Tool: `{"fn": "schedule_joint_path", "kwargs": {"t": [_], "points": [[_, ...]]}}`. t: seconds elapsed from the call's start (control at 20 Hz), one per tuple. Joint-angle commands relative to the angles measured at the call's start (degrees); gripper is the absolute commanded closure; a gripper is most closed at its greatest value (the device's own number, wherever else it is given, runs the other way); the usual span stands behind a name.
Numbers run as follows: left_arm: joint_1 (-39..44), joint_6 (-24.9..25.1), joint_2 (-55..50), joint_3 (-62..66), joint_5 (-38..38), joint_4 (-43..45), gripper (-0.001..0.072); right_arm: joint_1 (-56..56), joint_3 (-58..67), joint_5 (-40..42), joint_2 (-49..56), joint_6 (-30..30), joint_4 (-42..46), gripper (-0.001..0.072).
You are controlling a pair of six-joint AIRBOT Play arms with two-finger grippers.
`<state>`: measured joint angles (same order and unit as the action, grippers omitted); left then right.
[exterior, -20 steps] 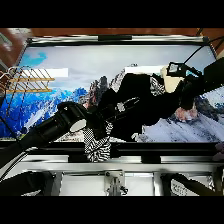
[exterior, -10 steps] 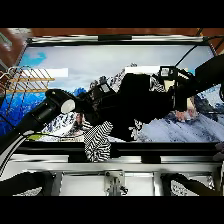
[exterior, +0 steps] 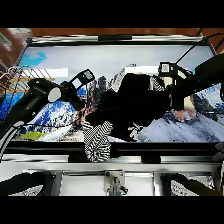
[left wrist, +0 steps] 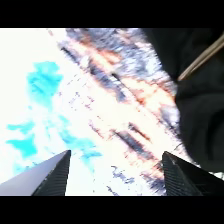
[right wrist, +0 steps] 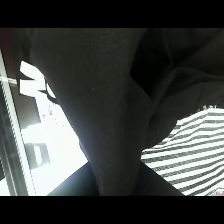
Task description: Fold the shirts.
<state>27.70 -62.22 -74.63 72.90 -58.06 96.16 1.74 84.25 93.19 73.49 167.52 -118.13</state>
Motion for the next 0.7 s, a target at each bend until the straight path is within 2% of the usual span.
{"fn": "schedule_joint_path", "kwargs": {"t": [0.0,0.05,0.15,0.25,0.4,0.55,0.65], "points": [[-2.54,-0.59,0.04,2.71,-4.2,1.16,0.0033,-0.07,0.02,0.26,-0.15,-0.85,-2.45,0.0633],[-3.48,-3.1,0.04,3.52,-6.23,1.18,0.004,-0.07,0.02,0.0,-0.42,-0.9,-2.62,0.0633],[-6.05,-11.34,0.13,4.13,-10.8,0.74,0.0127,-0.04,0.02,-1.29,-1.64,-1.99,-2.73,0.0633],[-9.9,-18.69,0.31,2.93,-13.49,-6.43,0.0129,0.0,0.02,-3.72,-3.78,-5.14,-2.62,0.0633],[-14.03,-19.58,1.46,-2.82,-11.26,-26.75,0.0129,0.0,0.02,-6.88,-7.8,-9.62,-1.46,0.0634],[-12.48,-19.5,2.38,-10.62,-1.64,-45.88,0.0128,0.0,0.02,-8.07,-11.37,-13.27,-1.38,0.0634],[-8.37,-19.52,2.34,-15.06,6.27,-53.13,0.0128,-0.02,0.02,-9.11,-13.51,-14.73,-1.42,0.0634]]}}
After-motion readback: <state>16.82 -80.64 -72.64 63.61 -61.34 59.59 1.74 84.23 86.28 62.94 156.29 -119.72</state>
